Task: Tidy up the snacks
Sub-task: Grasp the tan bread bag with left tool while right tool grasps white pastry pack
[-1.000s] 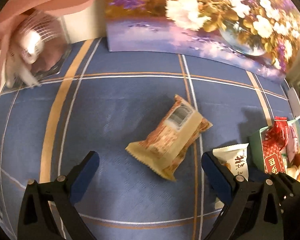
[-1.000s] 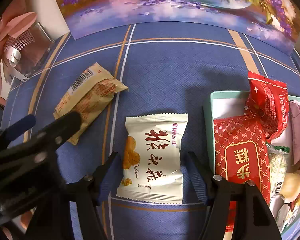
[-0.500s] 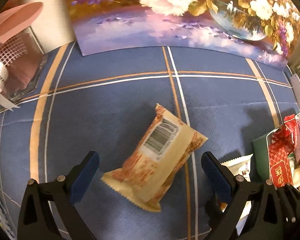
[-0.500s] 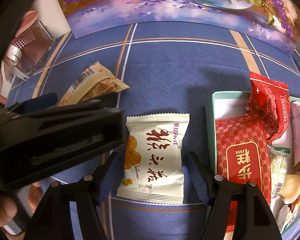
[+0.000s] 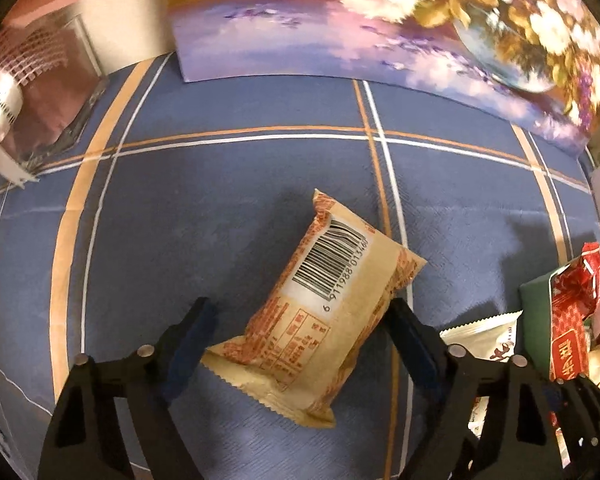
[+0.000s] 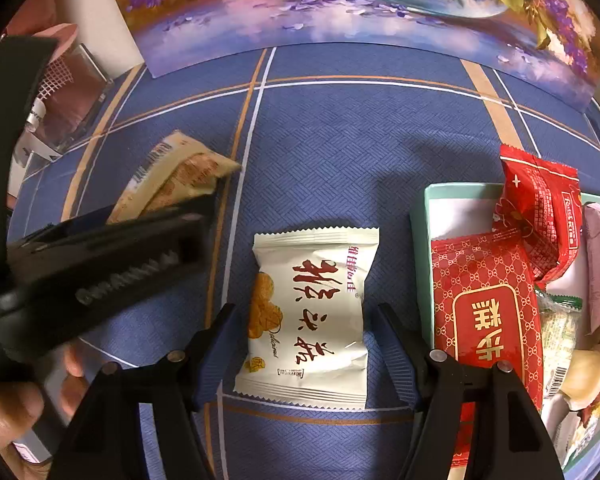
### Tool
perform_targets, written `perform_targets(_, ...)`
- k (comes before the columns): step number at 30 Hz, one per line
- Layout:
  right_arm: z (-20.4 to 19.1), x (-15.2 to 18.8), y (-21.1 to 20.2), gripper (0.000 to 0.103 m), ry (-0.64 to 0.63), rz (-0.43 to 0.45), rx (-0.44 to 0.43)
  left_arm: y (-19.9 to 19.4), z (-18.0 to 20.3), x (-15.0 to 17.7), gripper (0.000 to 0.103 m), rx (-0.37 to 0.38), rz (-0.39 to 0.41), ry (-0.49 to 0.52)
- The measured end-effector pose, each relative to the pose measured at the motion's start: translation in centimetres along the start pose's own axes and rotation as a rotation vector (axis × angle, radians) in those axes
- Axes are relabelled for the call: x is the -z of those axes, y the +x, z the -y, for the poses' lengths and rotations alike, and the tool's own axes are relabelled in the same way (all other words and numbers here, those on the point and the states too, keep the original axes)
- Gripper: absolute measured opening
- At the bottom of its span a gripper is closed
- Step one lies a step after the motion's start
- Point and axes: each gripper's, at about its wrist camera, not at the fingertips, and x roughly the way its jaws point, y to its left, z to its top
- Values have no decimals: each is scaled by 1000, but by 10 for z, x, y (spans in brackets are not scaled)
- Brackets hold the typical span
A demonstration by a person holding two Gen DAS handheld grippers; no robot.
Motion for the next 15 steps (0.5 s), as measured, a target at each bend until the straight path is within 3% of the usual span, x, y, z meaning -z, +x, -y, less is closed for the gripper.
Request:
perform_targets(1,0,0,0,72,-1,0,1,-2,-5,1,75,2,6,-14)
perform_targets(4,0,0,0,72,0,1,2,-6,-19,6,69,16,20,-49)
perform_targets(15,-1,0,0,72,1,1,2,-18,-59,35,66,3,0,-133)
